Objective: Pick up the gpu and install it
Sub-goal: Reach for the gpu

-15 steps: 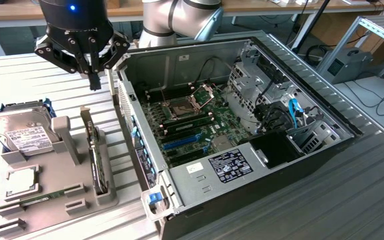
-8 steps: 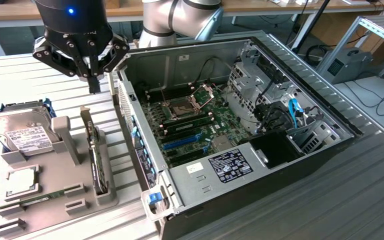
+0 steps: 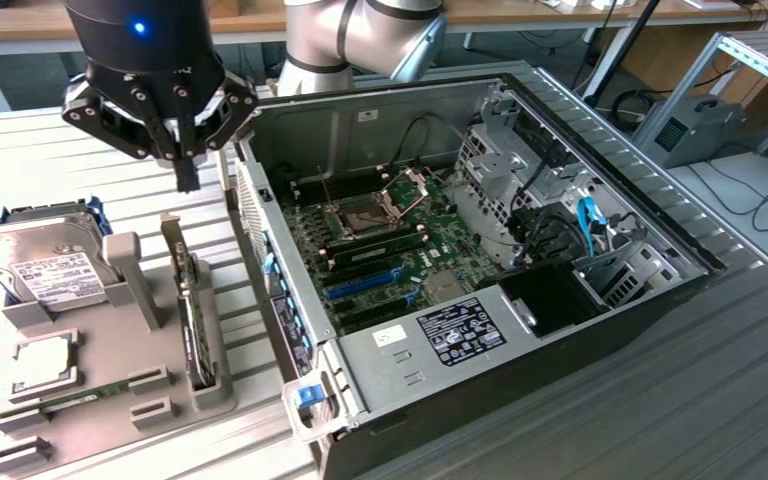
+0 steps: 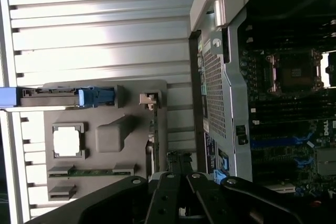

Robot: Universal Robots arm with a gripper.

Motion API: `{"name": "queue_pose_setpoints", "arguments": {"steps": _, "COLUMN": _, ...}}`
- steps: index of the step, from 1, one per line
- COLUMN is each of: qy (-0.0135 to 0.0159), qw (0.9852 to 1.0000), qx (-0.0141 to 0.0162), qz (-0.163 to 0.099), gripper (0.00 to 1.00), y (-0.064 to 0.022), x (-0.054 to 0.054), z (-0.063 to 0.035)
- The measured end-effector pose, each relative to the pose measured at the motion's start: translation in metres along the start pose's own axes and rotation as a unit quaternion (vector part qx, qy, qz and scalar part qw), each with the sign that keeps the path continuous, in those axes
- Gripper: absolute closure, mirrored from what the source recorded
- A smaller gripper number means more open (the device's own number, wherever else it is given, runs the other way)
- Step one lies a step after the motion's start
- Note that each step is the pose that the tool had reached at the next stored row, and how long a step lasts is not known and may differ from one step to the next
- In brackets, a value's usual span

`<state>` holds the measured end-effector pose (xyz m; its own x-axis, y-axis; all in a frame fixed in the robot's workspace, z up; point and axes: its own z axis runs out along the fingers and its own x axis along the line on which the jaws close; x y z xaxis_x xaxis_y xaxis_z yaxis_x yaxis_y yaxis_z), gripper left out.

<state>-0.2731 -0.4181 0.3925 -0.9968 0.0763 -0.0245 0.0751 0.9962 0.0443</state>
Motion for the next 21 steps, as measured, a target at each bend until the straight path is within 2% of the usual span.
{"name": "queue_pose_setpoints", "arguments": {"steps": 21, "qy": 0.0000, "qw": 1.0000, "qx": 0.0000, "qz": 0.000, "gripper": 0.89, "y": -0.0150, "x": 0.004, "z": -0.0004}}
